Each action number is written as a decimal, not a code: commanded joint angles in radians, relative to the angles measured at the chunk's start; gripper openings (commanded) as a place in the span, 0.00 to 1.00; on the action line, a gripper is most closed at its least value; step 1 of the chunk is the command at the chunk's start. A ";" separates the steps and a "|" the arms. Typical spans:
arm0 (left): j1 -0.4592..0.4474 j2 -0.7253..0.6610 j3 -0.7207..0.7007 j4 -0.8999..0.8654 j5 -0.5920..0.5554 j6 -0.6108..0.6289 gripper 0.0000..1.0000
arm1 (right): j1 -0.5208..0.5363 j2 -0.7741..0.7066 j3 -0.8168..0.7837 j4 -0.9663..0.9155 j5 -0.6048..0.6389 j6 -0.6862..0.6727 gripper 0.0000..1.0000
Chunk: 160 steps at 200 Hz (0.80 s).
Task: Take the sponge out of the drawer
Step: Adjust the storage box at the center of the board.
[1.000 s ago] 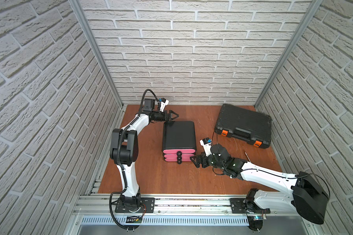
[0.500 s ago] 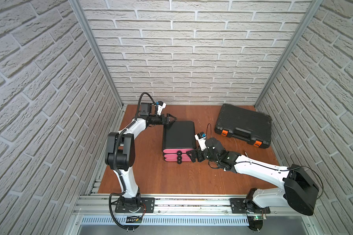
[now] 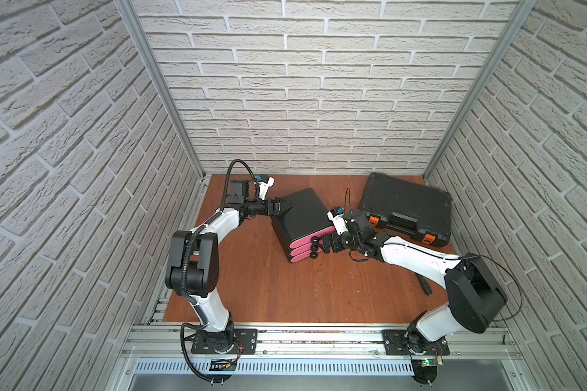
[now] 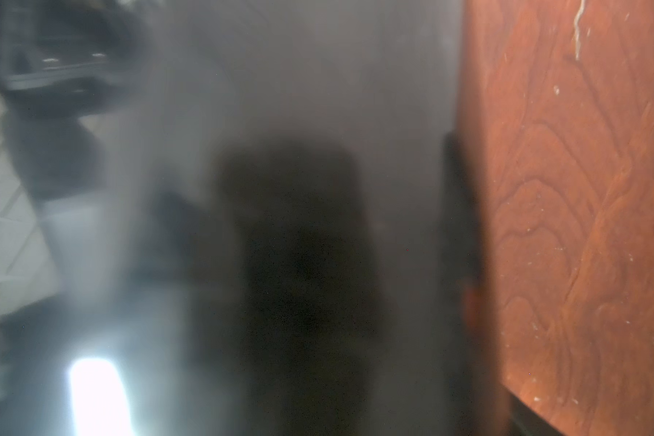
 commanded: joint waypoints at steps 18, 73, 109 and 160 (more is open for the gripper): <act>-0.076 -0.098 -0.131 0.062 -0.022 -0.049 0.98 | -0.038 0.145 0.182 0.131 -0.062 -0.019 0.97; -0.105 -0.184 -0.290 0.162 -0.109 -0.125 0.98 | -0.082 0.295 0.338 0.120 -0.152 -0.032 0.96; -0.145 -0.217 -0.312 0.178 -0.114 -0.147 0.98 | -0.105 0.351 0.404 0.120 -0.189 -0.046 0.96; -0.215 -0.261 -0.336 0.159 -0.165 -0.158 0.98 | -0.122 0.396 0.461 0.136 -0.254 -0.029 0.96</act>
